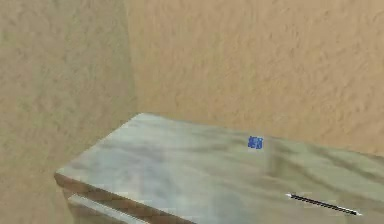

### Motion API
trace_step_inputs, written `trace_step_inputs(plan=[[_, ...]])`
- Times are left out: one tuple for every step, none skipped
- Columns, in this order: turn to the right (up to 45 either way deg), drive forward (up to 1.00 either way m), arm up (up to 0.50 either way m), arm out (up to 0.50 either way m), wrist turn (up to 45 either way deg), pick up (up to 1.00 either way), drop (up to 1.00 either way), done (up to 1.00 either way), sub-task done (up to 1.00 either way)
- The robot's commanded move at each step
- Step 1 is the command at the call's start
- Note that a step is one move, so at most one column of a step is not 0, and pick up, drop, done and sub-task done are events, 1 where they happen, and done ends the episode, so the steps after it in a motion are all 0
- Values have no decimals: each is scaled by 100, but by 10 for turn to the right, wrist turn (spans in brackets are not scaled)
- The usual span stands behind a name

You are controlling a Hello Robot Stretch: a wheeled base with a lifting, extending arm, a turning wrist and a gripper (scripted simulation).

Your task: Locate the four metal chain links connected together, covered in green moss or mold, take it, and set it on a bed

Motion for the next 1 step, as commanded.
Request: trace_step_inputs(plan=[[450, 0, 0, 0, 0, 0, 0, 0, 0]])
